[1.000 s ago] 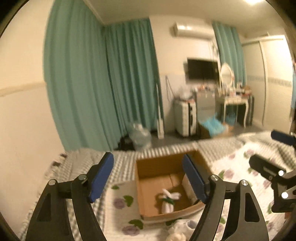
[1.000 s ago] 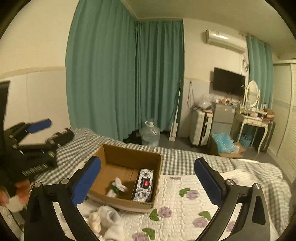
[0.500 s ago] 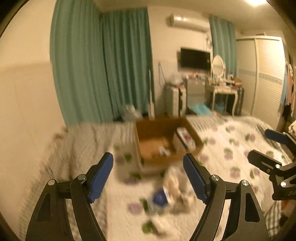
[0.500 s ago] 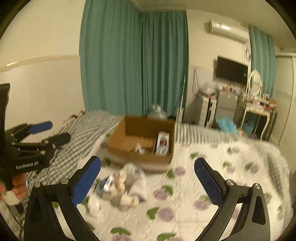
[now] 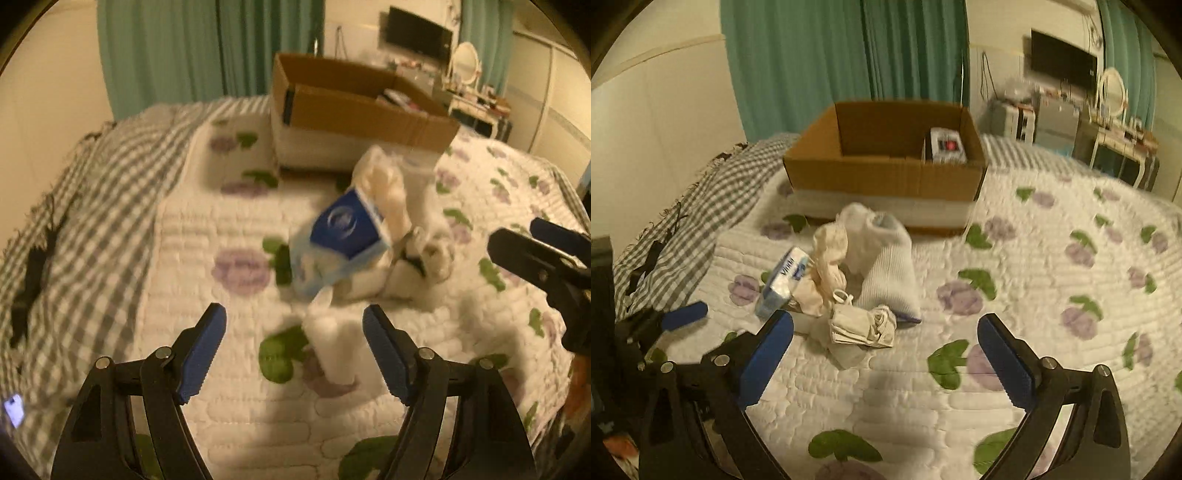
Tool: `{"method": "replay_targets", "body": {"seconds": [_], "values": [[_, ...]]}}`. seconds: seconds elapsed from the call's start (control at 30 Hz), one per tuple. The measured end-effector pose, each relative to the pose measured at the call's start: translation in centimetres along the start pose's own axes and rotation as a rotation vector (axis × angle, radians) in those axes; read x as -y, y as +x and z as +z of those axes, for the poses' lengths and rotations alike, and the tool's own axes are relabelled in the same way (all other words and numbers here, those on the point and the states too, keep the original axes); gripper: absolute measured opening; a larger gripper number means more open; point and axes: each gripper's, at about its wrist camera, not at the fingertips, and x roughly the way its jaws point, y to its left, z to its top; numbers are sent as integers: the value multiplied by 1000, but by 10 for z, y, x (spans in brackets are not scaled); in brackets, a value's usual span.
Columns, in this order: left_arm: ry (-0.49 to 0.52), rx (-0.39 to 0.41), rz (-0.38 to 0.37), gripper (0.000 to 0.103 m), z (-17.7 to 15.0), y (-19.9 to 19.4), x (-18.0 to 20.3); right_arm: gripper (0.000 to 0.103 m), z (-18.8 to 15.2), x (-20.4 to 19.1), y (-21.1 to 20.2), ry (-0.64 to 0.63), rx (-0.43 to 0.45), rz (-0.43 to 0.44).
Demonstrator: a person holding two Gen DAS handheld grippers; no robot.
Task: Organize soft objects
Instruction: 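Grasp the white socks with the right tool while the left tool grasps white cloth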
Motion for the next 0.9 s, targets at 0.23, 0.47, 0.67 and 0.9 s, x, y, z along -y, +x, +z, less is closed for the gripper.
{"method": "replay_targets", "body": {"seconds": [0.23,0.47,0.67,0.9], "values": [[17,-56,-66,76,-10,13,6,74,-1,0,44,45,-89,43],[50,-119,-140,46,-14,26,12,56,-5,-4,66,52,-139,81],[68,-122,-203,26,-15,22,17,53,-6,-4,54,39,-120,94],[58,-67,-181,25,-13,-1,16,53,-7,-10,16,-30,-52,61]]}}
